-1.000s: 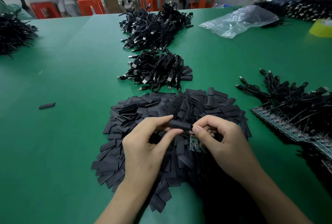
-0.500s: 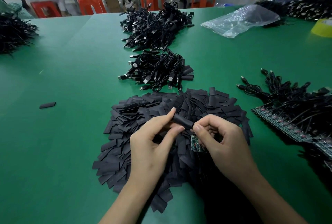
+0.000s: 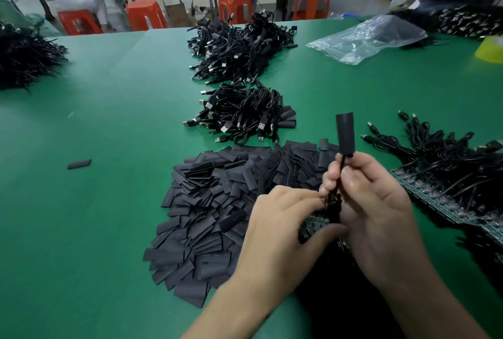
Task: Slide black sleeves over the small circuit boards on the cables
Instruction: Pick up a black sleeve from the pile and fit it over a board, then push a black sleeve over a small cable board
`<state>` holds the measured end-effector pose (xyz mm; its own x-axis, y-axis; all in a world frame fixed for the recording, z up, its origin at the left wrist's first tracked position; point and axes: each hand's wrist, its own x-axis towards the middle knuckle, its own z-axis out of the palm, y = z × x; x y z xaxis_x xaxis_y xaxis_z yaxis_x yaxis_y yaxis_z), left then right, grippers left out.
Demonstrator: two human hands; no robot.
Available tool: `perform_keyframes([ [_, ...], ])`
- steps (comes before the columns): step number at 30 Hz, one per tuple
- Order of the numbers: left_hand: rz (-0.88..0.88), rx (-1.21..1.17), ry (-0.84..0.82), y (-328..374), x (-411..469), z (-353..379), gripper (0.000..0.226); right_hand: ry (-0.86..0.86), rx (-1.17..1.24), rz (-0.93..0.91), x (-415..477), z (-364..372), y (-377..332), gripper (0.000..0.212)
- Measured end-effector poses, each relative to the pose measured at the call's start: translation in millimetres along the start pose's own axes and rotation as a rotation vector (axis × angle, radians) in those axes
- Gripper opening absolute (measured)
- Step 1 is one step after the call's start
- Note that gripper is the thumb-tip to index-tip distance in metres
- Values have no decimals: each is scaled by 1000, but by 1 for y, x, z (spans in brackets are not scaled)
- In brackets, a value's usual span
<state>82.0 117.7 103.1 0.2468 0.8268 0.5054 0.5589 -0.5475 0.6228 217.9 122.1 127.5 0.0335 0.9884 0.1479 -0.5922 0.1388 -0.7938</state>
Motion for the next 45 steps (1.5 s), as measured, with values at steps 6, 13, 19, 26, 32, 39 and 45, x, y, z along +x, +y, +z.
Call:
perform_keyframes([
  [6,-236,-222,11,4,26,-4,20,61,-65,-68,8,-9,-4,25],
  [13,-338,191,93,-58,127,-44,32,167,-482,-180,13,-26,5,26],
  [19,-426,343,2,-98,178,-40,41,125,-603,-112,13,-32,11,20],
  [26,-345,247,26,-81,127,-41,20,-135,-1271,-133,11,-37,12,8],
  [32,-328,224,-254,-36,35,-36,25,-298,-1594,-157,8,-38,8,12],
  [39,-397,15,-204,-20,7,-29,16,-329,-1359,-127,11,-36,3,15],
  [45,-524,-456,-242,-23,3,-34,4,-395,-1145,45,14,-42,-4,15],
])
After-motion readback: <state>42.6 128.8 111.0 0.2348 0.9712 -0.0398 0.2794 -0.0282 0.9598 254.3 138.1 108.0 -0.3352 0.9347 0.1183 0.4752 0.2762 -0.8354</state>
